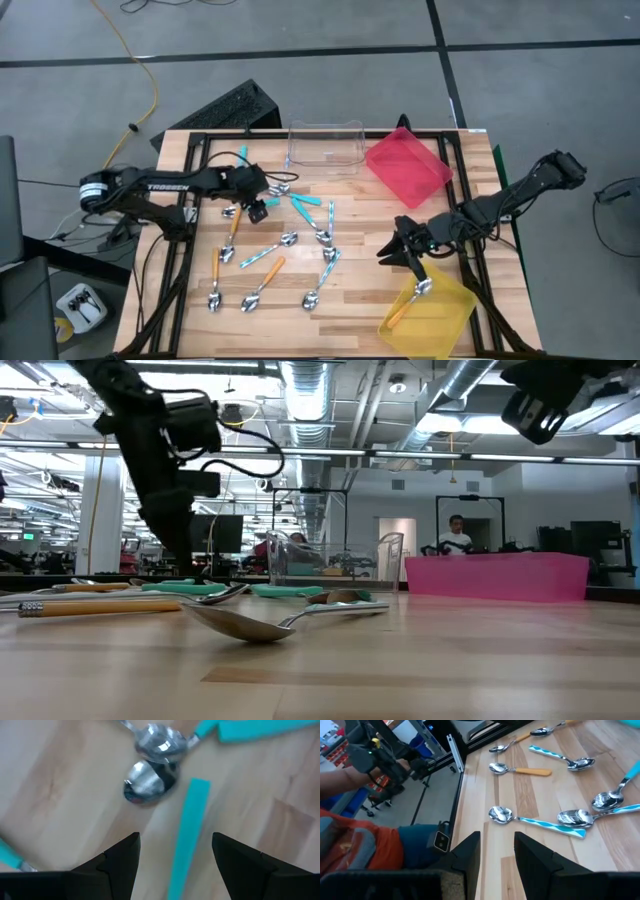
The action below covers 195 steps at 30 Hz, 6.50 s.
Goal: Sort silverware by color (type)
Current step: Put the blue spoon into the red bin
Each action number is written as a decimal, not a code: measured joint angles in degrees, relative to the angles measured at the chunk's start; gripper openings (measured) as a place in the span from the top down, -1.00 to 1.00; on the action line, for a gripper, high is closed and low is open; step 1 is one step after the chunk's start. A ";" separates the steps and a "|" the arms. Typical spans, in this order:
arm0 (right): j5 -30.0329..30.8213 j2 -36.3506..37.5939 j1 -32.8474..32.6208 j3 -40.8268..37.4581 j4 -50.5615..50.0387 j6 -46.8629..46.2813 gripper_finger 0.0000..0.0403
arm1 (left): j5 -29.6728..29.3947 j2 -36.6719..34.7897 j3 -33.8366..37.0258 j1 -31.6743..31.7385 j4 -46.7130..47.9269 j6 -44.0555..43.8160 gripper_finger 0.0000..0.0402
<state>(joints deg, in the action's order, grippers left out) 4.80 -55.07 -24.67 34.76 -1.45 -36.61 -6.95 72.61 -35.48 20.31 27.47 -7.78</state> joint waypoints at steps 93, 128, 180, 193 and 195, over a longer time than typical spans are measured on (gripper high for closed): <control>35.77 -0.55 0.11 0.00 0.72 11.51 0.23 | -5.60 -5.52 22.51 -10.33 -79.80 -9.29 0.85; 29.05 -37.18 17.75 15.67 50.20 35.81 -0.32 | -44.48 10.10 7.73 -28.14 -91.53 19.16 0.85; 14.60 -35.19 22.95 21.31 42.95 29.97 -0.18 | -39.33 18.59 1.76 -31.46 -107.25 34.40 0.85; 13.99 -35.19 23.97 21.31 42.71 30.25 0.58 | -38.72 18.59 1.79 -31.03 -106.04 33.65 0.85; 13.31 -35.19 24.09 21.31 42.66 30.27 0.62 | -38.81 18.59 1.79 -31.03 -105.91 33.65 0.85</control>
<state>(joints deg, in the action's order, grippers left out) 18.11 -90.26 -0.58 56.07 41.21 -6.34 -45.76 91.20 -33.69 -10.72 -78.44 25.87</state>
